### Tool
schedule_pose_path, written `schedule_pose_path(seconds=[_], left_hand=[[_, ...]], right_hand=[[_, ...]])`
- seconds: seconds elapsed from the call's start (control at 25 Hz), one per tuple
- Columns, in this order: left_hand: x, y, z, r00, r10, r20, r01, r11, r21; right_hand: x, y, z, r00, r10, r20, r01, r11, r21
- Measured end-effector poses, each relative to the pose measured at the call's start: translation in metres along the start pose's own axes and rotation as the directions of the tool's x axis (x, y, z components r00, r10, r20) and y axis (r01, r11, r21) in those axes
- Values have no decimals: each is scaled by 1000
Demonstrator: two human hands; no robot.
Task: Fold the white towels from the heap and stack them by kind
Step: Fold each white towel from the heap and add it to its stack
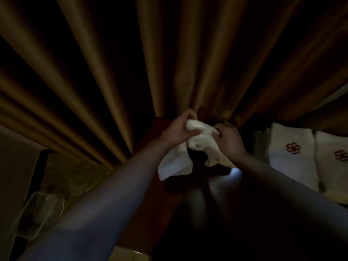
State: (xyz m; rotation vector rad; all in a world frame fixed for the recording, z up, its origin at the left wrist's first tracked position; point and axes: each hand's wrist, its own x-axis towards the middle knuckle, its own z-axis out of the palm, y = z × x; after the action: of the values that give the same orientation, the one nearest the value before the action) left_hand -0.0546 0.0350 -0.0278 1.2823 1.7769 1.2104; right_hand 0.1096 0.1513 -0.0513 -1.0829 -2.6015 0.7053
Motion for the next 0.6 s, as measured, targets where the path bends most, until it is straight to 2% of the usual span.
schedule_pose_path(seconds=[0.04,0.2,0.32,0.48,0.56,0.6], left_hand=[[1,13,1,999,47,26,-47,999,21],[-6,62,13,987,153,44,-159,972,172],[-18,92,20,985,156,-71,-139,969,203],[-33,133,27,966,206,-157,-110,875,471],[-47,156,44,964,166,-208,-57,892,449],[-53,166,54,963,106,-249,-9,932,363]], right_hand=[[-4,2,-8,999,17,-29,-17,1000,-8],[-25,12,-44,999,44,30,-42,996,-85],[-53,31,-79,994,113,1,-113,994,-9],[-99,49,-133,991,91,-97,-66,969,236],[-122,51,-158,986,84,-145,-39,957,286],[-131,52,-169,982,81,-169,-30,959,282]])
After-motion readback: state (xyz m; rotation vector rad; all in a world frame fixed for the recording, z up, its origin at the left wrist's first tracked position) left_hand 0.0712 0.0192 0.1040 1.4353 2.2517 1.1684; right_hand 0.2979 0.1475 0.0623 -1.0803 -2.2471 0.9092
